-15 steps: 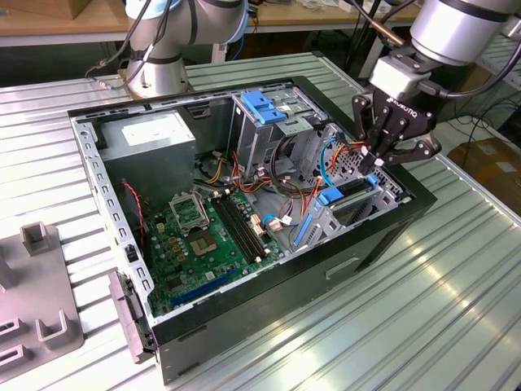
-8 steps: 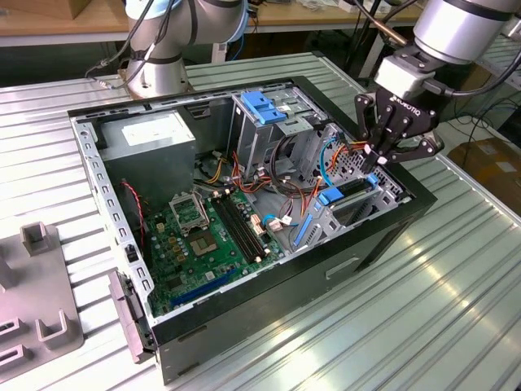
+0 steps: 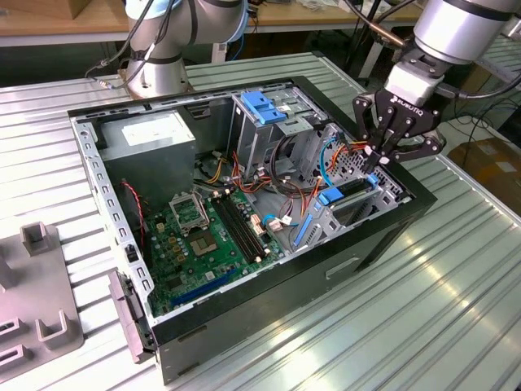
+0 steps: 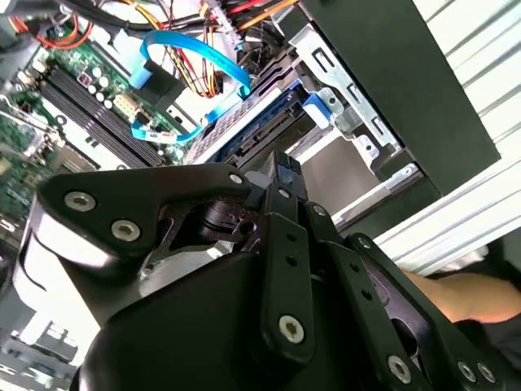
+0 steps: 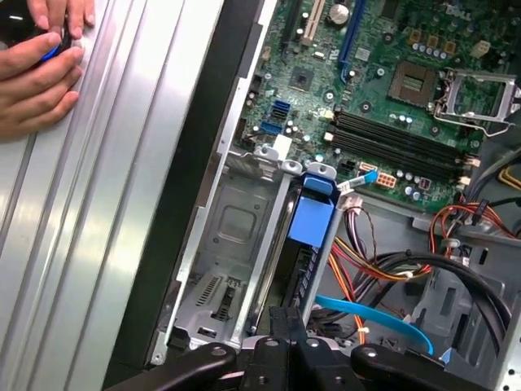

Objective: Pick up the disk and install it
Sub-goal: 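Insert the first disk wire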

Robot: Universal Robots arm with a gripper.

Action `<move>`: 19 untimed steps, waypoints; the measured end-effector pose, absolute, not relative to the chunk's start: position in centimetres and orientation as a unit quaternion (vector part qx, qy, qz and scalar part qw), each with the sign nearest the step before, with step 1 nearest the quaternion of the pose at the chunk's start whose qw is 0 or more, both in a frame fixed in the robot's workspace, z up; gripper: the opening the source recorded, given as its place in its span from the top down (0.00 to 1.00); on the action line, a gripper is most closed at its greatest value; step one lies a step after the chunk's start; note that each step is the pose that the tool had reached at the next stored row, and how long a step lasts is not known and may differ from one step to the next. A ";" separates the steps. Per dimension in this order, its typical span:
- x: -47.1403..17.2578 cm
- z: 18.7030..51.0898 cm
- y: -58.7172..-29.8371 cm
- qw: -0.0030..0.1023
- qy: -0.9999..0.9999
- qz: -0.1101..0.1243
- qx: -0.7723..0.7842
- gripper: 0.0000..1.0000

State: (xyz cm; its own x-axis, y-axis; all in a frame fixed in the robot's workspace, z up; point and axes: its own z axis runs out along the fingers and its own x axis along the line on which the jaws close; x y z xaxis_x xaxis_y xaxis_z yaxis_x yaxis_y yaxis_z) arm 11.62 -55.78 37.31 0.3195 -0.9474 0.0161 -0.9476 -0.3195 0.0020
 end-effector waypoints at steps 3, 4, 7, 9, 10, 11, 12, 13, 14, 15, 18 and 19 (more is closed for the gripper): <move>11.6 37.3 -55.8 0.005 -0.567 0.006 0.824 0.89; 11.6 37.3 -55.8 0.005 -0.561 0.006 0.828 0.89; 11.6 37.3 -55.8 0.005 -0.538 0.006 0.843 0.89; 11.8 37.3 -55.8 0.005 -0.518 0.006 0.855 0.89; 12.0 37.3 -55.8 0.005 -0.511 0.006 0.859 0.89; 12.1 37.3 -55.8 0.005 -0.507 0.006 0.862 0.89; 12.3 37.3 -55.8 0.005 -0.504 0.006 0.863 0.89; 12.3 37.3 -55.8 0.005 -0.502 0.006 0.865 0.89; 12.5 37.3 -55.8 0.005 -0.499 0.007 0.866 0.89; 12.6 37.3 -55.8 0.005 -0.497 0.007 0.868 0.89; 13.2 37.3 -55.7 0.005 -0.489 0.007 0.872 0.89; 13.4 37.3 -55.7 0.005 -0.487 0.007 0.874 0.89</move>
State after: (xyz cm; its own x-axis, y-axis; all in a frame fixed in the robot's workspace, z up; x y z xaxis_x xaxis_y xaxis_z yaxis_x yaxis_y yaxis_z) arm 13.35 -55.68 37.30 0.5262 -0.8502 0.0163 -0.8503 -0.5263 0.0021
